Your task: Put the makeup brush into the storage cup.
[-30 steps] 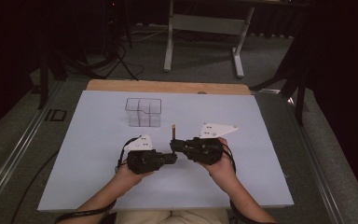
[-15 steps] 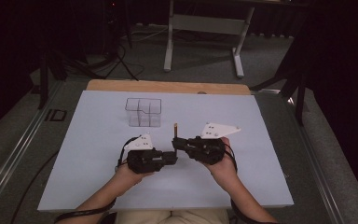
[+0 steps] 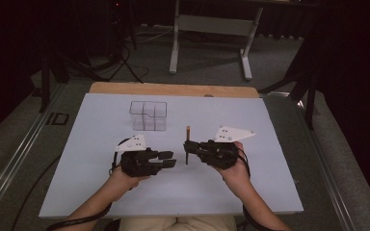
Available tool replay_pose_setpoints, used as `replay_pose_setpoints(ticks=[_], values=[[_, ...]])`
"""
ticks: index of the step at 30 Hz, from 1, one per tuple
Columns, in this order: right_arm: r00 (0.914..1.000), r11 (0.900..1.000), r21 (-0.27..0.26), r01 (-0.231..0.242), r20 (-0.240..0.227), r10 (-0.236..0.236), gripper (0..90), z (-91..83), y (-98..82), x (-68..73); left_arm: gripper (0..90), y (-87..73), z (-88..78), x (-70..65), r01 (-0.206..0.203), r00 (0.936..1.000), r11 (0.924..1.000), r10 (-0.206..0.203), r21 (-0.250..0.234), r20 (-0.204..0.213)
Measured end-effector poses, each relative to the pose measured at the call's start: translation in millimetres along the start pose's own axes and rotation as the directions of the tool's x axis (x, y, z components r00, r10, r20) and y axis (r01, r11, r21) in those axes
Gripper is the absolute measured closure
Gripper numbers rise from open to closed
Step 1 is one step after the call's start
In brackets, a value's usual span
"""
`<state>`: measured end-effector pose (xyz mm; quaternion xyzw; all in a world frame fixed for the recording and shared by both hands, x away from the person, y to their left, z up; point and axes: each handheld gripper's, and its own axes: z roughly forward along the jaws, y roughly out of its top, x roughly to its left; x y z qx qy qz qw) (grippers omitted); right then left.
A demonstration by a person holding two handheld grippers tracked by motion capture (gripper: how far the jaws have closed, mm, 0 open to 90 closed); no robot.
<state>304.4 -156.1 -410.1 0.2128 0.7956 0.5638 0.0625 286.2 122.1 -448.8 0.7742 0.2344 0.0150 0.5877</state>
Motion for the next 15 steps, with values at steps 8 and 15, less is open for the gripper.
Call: replay_pose_setpoints(ticks=[8,15], values=[[1.0000,1.000,0.000,-0.007,0.005,0.007,84.0,-2.7,-3.2,0.1,51.6,19.2,-13.6,-0.2,-0.001,1.0000,0.9992,0.001,-0.040,-0.002],[1.0000,1.000,0.002,-0.009,0.004,0.009,84.0,-1.5,-5.7,0.6,32.1,38.0,-21.7,0.7,0.008,0.9999,0.9982,-0.008,-0.059,-0.012]])
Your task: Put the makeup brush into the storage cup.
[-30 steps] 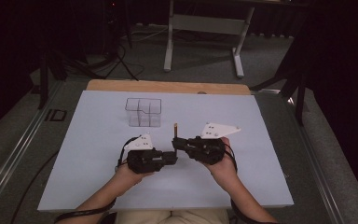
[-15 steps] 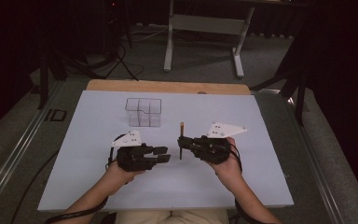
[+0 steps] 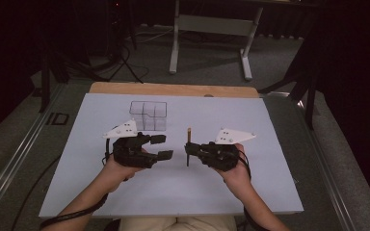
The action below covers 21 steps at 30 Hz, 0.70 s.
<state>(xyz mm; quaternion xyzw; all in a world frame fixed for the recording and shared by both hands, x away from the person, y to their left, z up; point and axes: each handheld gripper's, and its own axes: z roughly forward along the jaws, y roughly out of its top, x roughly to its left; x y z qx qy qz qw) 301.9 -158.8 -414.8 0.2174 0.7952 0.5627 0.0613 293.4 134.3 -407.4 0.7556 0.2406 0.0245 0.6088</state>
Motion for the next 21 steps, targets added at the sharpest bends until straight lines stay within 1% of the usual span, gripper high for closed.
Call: replay_pose_setpoints(ticks=[1,5,7,8,10,12,13,16,18,20,21], values=[[1.0000,1.000,0.002,-0.001,-0.002,0.001,84.0,0.6,-0.2,0.3,30.5,1.7,-0.6,0.2,0.003,1.0000,1.0000,-0.003,-0.004,-0.001],[1.0000,1.000,0.007,0.001,-0.006,-0.001,84.0,2.4,-0.2,1.2,28.7,9.4,-2.1,1.9,-0.001,0.9999,0.9997,0.000,-0.023,-0.015],[1.0000,1.000,0.006,0.000,-0.007,0.000,84.0,3.0,-0.3,1.2,28.3,11.0,-1.9,2.2,0.003,0.9999,0.9996,-0.003,-0.027,-0.013],[1.0000,1.000,0.005,-0.002,-0.009,0.002,84.0,3.5,-0.4,1.0,28.3,14.5,-0.8,2.8,0.007,0.9999,0.9997,-0.008,-0.024,-0.008],[1.0000,1.000,0.009,0.006,-0.007,-0.005,84.0,5.1,-0.9,1.7,26.3,17.6,-0.1,2.8,-0.005,0.9999,0.9998,0.005,-0.020,-0.010],[0.9999,1.000,0.011,0.009,-0.010,-0.009,84.0,6.2,-1.3,2.3,26.0,21.2,1.3,2.9,-0.005,1.0000,0.9997,0.005,-0.024,-0.004],[0.9999,1.000,0.017,0.014,-0.004,-0.014,84.0,6.6,-1.4,2.9,23.7,23.4,2.8,3.3,-0.002,1.0000,0.9998,0.002,-0.021,0.007],[0.9999,1.000,0.019,0.014,-0.009,-0.014,84.0,7.8,-1.6,3.1,23.5,27.7,7.9,1.6,-0.014,0.9997,0.9998,0.015,-0.016,0.018],[0.9998,1.000,0.017,0.013,-0.012,-0.012,84.0,8.2,-1.3,3.3,23.5,29.5,11.3,-0.2,-0.027,0.9995,0.9995,0.027,-0.016,0.018],[0.9998,1.000,0.017,0.015,-0.015,-0.015,84.0,9.0,-1.3,4.1,25.2,31.7,14.8,-1.9,-0.043,0.9990,0.9990,0.043,-0.013,0.008],[0.9997,1.000,0.018,0.019,-0.015,-0.019,84.0,9.4,-1.3,4.3,25.3,33.2,16.4,-2.1,-0.043,0.9990,0.9990,0.043,-0.011,0.010]])
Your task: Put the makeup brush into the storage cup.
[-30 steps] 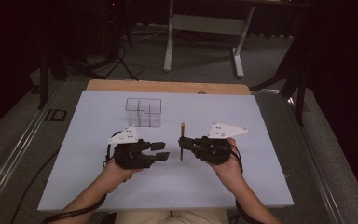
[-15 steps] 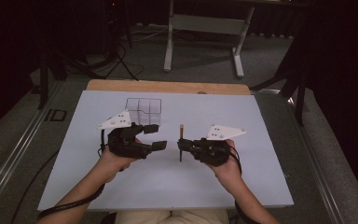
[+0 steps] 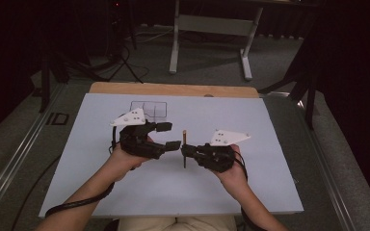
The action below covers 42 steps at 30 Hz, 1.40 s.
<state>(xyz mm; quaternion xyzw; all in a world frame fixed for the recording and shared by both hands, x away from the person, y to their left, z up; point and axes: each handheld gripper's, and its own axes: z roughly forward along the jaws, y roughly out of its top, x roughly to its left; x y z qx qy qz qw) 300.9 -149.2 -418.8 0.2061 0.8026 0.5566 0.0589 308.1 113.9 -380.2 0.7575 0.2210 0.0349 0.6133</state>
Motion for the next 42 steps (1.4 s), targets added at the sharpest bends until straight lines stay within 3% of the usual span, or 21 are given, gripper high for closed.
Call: replay_pose_setpoints(ticks=[14,23,29,42], values=[[1.0000,1.000,0.011,0.002,0.001,-0.002,84.0,1.3,-2.7,0.2,60.2,8.5,18.7,-2.0,-0.009,0.9998,0.9997,0.009,0.025,-0.017],[0.9999,1.000,0.010,0.014,0.005,-0.014,84.0,2.8,-1.7,1.6,71.0,7.4,23.1,-2.4,-0.007,0.9998,0.9995,0.007,0.030,-0.020],[0.9998,1.000,0.005,0.018,0.008,-0.019,84.0,3.2,-1.6,1.6,79.2,6.7,25.8,-3.5,-0.010,0.9999,0.9991,0.009,0.041,0.010],[0.9997,1.000,0.007,0.021,0.016,-0.021,84.0,2.9,-2.3,1.6,84.6,5.8,29.9,-3.3,-0.018,0.9997,0.9995,0.018,0.024,0.019]])
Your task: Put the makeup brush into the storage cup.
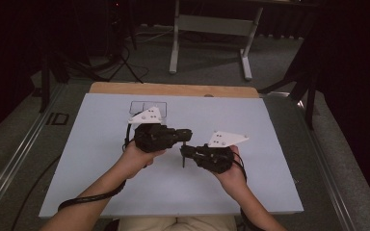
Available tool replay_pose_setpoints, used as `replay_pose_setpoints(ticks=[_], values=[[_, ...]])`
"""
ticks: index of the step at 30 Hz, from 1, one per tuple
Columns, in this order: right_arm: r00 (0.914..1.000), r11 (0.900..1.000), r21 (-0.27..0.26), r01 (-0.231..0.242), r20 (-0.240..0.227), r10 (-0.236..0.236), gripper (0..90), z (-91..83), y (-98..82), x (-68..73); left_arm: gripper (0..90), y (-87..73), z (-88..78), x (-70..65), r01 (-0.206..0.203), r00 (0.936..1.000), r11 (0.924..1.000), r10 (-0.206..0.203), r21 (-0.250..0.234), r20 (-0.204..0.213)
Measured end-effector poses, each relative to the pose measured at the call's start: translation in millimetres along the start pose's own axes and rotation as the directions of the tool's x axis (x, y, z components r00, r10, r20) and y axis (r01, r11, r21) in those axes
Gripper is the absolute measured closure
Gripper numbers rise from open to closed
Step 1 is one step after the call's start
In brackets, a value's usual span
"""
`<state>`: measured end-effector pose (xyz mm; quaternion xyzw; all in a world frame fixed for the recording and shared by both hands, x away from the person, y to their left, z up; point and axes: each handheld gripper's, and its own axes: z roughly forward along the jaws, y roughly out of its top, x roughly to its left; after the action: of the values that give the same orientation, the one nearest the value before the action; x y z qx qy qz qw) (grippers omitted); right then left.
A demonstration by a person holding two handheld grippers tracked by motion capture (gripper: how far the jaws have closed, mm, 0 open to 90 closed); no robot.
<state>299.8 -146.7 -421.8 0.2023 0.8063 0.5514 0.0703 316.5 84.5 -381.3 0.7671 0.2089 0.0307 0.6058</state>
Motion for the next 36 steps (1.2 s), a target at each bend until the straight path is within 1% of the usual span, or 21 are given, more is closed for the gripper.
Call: replay_pose_setpoints(ticks=[2,4,7,8,10,14,15,16,17,19,20,21,23,26,28,29,30,31,32,33,36], values=[[1.0000,1.000,-0.002,-0.002,-0.003,0.002,83.9,-0.2,-0.1,-0.5,84.6,-0.2,0.4,0.3,-0.002,1.0000,1.0000,0.002,-0.001,0.005],[1.0000,1.000,-0.001,-0.003,-0.001,0.003,83.9,-0.2,-0.3,-0.8,85.1,-1.3,0.5,-0.3,-0.021,0.9997,0.9997,0.020,-0.014,-0.010],[0.9999,1.000,-0.002,-0.007,0.008,0.007,83.9,-1.0,0.9,-1.3,85.1,-2.1,1.1,-0.1,-0.013,0.9998,0.9994,0.013,-0.032,-0.016],[0.9999,1.000,-0.002,-0.008,0.010,0.008,83.9,-1.1,1.3,-1.2,85.1,-1.8,1.2,-0.1,-0.015,0.9995,0.9994,0.014,-0.031,-0.027],[0.9998,1.000,0.000,-0.006,0.018,0.006,83.9,-1.1,1.6,-1.5,85.2,-1.7,1.4,-0.4,-0.013,0.9995,0.9994,0.012,-0.033,-0.029],[0.9997,1.000,0.007,-0.022,0.013,0.022,82.6,-0.8,2.2,-2.9,85.3,-0.4,2.8,-2.7,-0.035,0.9985,0.9993,0.035,-0.015,-0.043],[0.9996,1.000,0.010,-0.020,0.021,0.020,81.3,-1.0,2.4,-3.1,85.3,-0.1,2.9,-3.1,-0.037,0.9985,0.9993,0.036,-0.011,-0.042],[0.9994,1.000,0.011,-0.026,0.022,0.026,79.0,-0.9,2.4,-3.3,85.3,0.2,2.6,-3.4,-0.033,0.9984,0.9994,0.033,-0.007,-0.046],[0.9984,0.999,0.020,-0.049,0.029,0.048,73.3,-0.9,2.8,-3.8,85.3,0.4,2.4,-3.3,-0.031,0.9986,0.9995,0.031,-0.005,-0.042],[0.9979,0.998,0.020,-0.060,0.026,0.059,65.4,-0.9,2.8,-4.0,85.3,0.5,2.0,-4.1,-0.035,0.9980,0.9994,0.034,-0.003,-0.054],[0.9981,0.998,0.020,-0.057,0.027,0.056,63.4,-0.8,2.7,-3.7,85.3,0.6,1.4,-3.7,-0.027,0.9986,0.9996,0.027,-0.004,-0.046],[0.9981,0.999,0.022,-0.048,0.039,0.047,58.3,-0.4,2.3,-2.8,85.3,0.5,0.9,-3.8,-0.028,0.9984,0.9996,0.027,-0.006,-0.049],[0.9978,0.998,0.037,-0.051,0.044,0.049,52.6,1.2,1.4,-3.1,85.3,0.4,-0.6,-4.2,-0.037,0.9978,0.9993,0.036,-0.002,-0.055],[0.9977,0.998,0.039,-0.051,0.046,0.049,46.8,1.8,-0.1,-3.7,85.3,0.7,-4.5,-3.8,-0.033,0.9977,0.9994,0.033,-0.008,-0.059],[0.9979,0.999,0.032,-0.043,0.050,0.041,36.8,1.6,-0.8,-4.6,85.3,1.1,-7.8,-3.7,-0.039,0.9966,0.9992,0.037,-0.013,-0.073],[0.9964,0.998,0.036,-0.042,0.076,0.039,29.7,1.7,-1.2,-4.9,85.3,1.2,-9.2,-3.7,-0.042,0.9961,0.9990,0.041,-0.014,-0.078],[0.9955,0.998,0.048,-0.050,0.083,0.046,28.6,2.1,-1.2,-5.7,85.3,1.4,-11.8,-3.1,-0.040,0.9959,0.9991,0.039,-0.015,-0.082],[0.9945,0.995,0.071,-0.074,0.079,0.069,23.9,3.1,-1.9,-7.2,85.3,1.4,-13.4,-2.7,-0.040,0.9955,0.9991,0.039,-0.016,-0.086],[0.9939,0.994,0.077,-0.081,0.080,0.075,19.3,3.8,-2.7,-7.6,85.3,1.4,-13.4,-2.7,-0.040,0.9955,0.9991,0.039,-0.016,-0.086],[0.9947,0.993,0.093,-0.073,0.079,0.065,15.7,4.2,-4.1,-7.5,85.3,1.1,-17.5,-2.0,-0.036,0.9950,0.9992,0.035,-0.017,-0.094],[0.9946,0.991,0.105,-0.085,0.068,0.079,13.6,3.3,-6.8,-8.7,85.3,-0.1,-25.2,-0.3,-0.032,0.9932,0.9993,0.030,-0.020,-0.113]])
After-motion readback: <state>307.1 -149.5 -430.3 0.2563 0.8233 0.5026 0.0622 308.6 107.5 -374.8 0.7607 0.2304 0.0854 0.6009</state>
